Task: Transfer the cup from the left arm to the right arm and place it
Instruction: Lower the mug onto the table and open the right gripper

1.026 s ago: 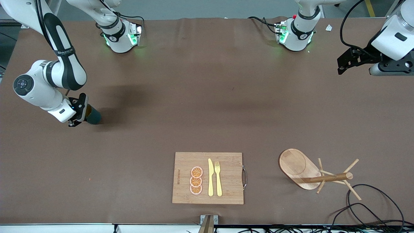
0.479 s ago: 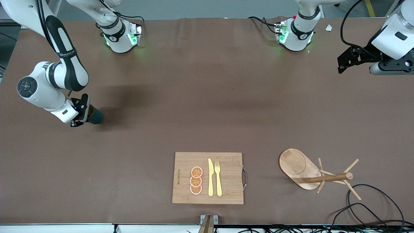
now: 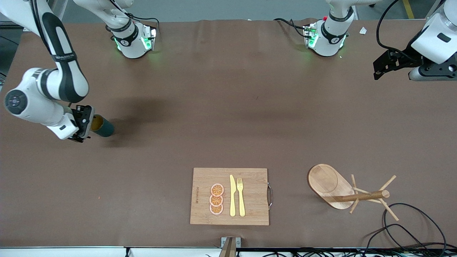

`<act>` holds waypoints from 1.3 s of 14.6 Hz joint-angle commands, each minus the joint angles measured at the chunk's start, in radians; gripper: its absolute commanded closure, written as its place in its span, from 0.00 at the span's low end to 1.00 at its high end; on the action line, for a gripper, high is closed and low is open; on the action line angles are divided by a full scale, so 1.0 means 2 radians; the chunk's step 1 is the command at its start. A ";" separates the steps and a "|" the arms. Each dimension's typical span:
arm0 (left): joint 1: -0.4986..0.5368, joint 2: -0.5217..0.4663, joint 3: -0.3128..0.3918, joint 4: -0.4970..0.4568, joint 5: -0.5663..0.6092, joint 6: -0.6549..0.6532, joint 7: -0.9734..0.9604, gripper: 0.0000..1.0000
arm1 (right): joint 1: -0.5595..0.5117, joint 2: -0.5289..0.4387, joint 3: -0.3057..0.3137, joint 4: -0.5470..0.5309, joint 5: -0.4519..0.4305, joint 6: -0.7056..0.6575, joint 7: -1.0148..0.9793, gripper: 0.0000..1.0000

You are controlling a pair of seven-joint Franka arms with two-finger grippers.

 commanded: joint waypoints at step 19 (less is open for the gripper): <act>0.001 -0.012 0.005 -0.003 -0.002 -0.006 0.000 0.00 | -0.010 -0.036 0.007 0.334 -0.002 -0.388 0.590 0.00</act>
